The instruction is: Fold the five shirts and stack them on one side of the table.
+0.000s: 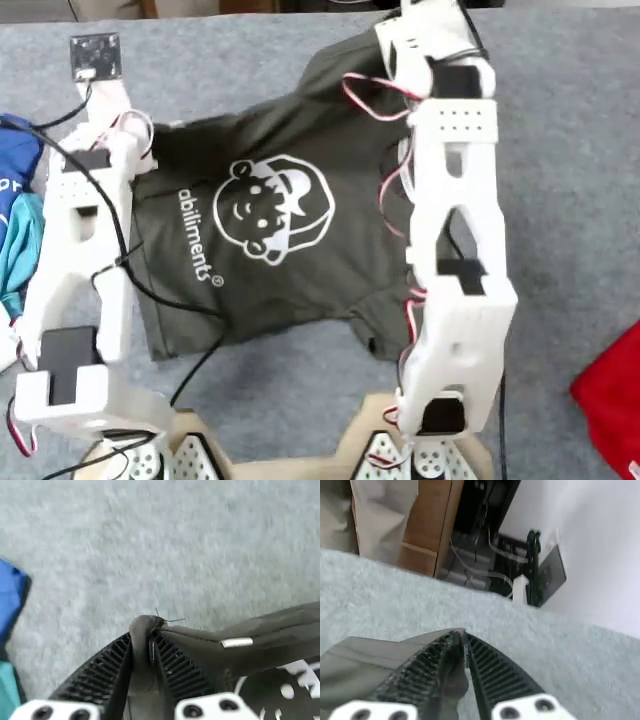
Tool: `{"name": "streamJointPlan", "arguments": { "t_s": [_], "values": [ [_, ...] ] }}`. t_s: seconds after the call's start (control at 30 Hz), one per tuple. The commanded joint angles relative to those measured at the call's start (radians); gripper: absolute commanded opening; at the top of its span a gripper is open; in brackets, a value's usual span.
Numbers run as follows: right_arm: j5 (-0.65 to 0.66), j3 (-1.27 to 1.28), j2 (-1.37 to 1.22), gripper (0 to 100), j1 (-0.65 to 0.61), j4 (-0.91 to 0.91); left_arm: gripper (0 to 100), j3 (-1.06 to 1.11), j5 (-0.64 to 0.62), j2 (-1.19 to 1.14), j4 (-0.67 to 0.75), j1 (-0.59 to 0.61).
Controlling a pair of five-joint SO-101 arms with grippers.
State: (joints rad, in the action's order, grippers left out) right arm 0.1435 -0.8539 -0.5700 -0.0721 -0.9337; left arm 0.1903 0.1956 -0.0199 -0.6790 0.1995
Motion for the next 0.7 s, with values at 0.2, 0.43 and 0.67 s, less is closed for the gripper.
{"name": "streamJointPlan", "arguments": {
  "t_s": [0.2, 0.43, 0.67],
  "values": [
    [0.015, -0.555, -0.087, 0.5, 0.028, -0.631, 2, -0.170, 0.009, 0.005, -0.367, -0.017],
    [0.008, -0.615, -0.079, 0.5, 0.056, -0.855, 2, -0.215, 0.028, 0.005, -0.592, -0.020],
    [0.006, -0.217, 0.122, 0.5, 0.071, -0.855, 2, -0.157, 0.028, 0.007, -0.689, -0.020]
  ]
}}
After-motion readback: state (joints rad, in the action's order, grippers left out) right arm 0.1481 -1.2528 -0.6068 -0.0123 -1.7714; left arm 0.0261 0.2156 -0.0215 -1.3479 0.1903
